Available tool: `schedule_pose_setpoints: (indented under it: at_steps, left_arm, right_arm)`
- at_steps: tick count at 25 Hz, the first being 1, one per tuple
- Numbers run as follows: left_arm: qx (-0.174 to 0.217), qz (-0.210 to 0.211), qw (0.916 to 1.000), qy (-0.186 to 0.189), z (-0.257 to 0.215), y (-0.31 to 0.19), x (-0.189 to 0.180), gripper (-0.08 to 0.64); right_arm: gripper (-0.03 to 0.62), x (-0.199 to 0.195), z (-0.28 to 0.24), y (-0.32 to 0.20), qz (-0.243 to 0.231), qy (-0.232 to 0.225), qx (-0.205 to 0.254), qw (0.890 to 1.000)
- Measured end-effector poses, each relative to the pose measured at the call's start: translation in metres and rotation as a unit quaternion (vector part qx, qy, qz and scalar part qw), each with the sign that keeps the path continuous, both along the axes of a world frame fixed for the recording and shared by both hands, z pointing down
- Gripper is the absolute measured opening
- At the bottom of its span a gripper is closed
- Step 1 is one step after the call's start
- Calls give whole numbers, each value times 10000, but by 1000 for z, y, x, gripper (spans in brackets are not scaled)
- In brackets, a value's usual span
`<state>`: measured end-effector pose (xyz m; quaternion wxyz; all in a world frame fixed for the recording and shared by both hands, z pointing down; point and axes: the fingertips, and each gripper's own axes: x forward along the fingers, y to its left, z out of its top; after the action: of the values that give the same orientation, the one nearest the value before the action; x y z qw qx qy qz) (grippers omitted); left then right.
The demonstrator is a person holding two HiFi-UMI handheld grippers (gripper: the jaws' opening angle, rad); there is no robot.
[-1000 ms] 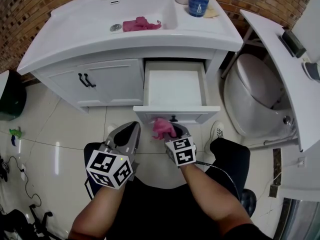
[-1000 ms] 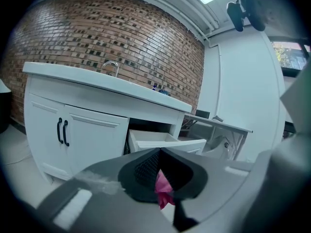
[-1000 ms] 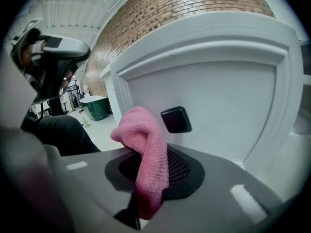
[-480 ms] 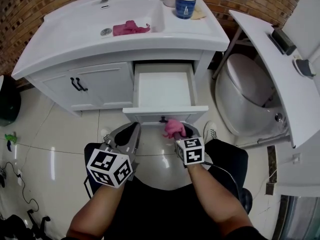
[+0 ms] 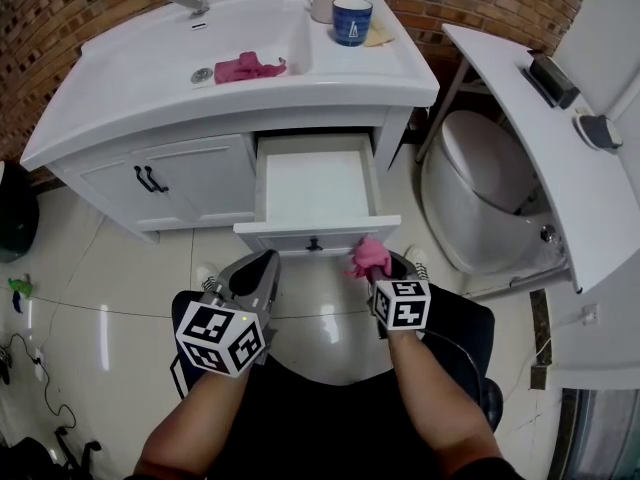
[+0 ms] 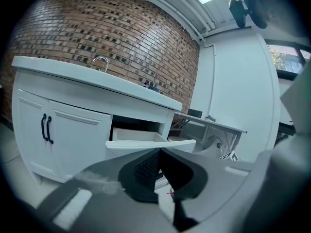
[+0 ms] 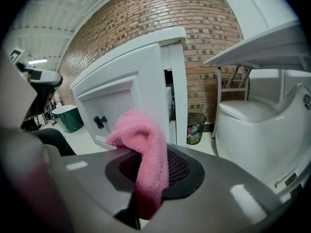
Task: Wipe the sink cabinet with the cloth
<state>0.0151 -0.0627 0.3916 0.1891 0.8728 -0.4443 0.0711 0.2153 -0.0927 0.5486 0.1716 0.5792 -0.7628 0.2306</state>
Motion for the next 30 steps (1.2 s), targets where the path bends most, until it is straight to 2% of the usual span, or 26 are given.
schedule_pose_setpoints:
  at_steps: [13,17,26,30]
  left_arm:
    - [-4,97,10000,21,1,2,16,6]
    - [-5,98,9999,35,-1,2,18,6]
    - [93,304,9992,-226,-14,15,14,6]
    - [142,410,9988,-234,-24,26,14,6]
  right_arm:
    - [80,24,-2,7,202,22,-7,9998]
    - [80,23,-12,12,194,-165,-24,9997]
    - [80,-3,-62,41,-516,-652,-93,9965]
    - [80,-19,-104,47,-777,-1012,134,9917]
